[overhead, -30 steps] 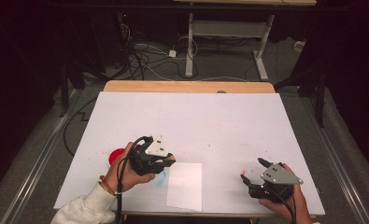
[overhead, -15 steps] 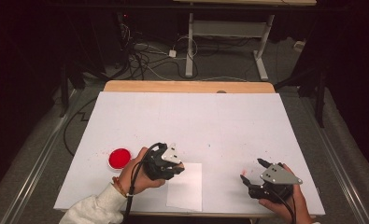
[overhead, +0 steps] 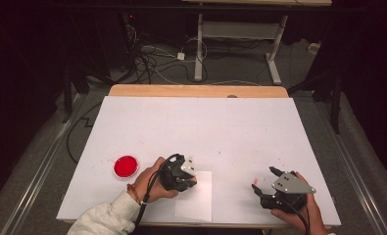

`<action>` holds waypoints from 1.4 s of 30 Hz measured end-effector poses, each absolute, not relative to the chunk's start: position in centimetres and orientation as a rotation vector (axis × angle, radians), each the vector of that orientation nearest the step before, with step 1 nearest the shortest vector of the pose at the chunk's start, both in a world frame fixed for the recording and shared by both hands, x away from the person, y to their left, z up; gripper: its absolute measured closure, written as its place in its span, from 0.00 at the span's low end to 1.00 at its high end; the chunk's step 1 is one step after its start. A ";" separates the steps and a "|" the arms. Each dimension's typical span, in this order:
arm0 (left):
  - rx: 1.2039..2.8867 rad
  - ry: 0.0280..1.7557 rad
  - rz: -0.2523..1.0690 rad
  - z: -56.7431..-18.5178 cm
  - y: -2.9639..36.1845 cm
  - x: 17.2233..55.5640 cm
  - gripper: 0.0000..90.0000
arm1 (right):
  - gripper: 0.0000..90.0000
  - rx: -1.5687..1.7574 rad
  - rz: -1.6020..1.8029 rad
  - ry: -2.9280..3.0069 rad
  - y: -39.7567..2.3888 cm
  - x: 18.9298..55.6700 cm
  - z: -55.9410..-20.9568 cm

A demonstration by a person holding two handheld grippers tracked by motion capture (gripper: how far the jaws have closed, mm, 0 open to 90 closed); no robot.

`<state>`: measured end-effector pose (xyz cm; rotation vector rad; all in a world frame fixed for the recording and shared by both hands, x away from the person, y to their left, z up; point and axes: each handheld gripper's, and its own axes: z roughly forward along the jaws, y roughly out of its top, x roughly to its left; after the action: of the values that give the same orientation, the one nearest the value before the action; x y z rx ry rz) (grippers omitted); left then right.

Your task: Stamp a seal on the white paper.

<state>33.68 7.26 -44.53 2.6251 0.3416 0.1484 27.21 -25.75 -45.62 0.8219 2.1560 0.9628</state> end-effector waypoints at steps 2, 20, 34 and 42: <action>2.636 0.340 0.143 -45.0 7.2 33.7 0.82 | 0.24 0.822 0.960 2.156 -25.8 27.2 -45.6; 2.571 0.407 0.004 -46.2 8.0 34.9 0.82 | 0.24 0.811 0.949 2.159 -25.7 27.1 -45.6; 2.551 0.438 -0.029 -46.3 8.2 35.1 0.82 | 0.24 0.809 0.939 2.158 -25.8 27.1 -45.5; 2.548 0.439 -0.033 -46.4 8.2 35.1 0.82 | 0.24 0.811 0.937 2.159 -25.8 27.1 -45.6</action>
<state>35.10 8.23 -46.42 2.5482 0.4391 -0.0327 27.14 -25.80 -45.56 0.8107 2.1588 0.9369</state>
